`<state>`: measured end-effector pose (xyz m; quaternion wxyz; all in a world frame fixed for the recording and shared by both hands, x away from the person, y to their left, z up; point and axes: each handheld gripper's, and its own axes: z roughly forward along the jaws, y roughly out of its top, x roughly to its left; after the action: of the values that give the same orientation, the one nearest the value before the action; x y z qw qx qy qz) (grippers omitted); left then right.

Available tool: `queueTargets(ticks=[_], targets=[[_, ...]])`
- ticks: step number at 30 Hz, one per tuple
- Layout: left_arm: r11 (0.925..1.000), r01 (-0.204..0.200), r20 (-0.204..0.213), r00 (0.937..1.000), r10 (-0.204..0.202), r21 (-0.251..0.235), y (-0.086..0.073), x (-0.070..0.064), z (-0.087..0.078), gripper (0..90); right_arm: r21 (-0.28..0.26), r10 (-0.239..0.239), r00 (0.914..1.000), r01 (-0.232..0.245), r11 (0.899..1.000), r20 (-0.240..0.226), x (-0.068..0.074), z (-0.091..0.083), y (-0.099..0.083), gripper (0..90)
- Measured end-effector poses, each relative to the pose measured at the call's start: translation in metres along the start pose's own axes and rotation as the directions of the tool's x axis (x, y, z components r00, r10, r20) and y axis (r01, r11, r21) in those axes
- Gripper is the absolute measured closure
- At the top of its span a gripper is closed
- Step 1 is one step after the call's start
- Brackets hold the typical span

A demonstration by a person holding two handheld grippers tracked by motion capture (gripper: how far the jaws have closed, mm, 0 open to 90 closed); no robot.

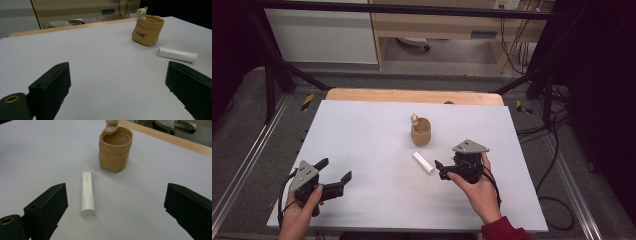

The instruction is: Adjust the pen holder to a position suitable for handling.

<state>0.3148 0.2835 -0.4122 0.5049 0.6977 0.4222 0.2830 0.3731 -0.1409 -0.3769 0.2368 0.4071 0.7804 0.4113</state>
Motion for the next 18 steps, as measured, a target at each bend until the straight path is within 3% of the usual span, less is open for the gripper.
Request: queueTargets(ticks=[10,13,18], targets=[[1.0000,-0.002,0.003,1.0000,0.002,0.003,0.000,-0.001,-0.001,6.2,0.063,-0.031,0.9985,0.034,0.997,-0.045,0.007,0.021,0.017,5.5],[1.0000,-0.006,0.005,1.0000,0.006,0.004,0.000,-0.001,0.000,6.0,0.087,-0.064,0.9960,0.069,0.994,-0.063,0.012,0.028,0.022,5.3],[1.0000,-0.004,0.005,1.0000,0.004,0.003,0.000,-0.001,-0.001,6.0,0.123,-0.072,0.9939,0.082,0.989,-0.083,0.017,0.040,0.024,5.2]])
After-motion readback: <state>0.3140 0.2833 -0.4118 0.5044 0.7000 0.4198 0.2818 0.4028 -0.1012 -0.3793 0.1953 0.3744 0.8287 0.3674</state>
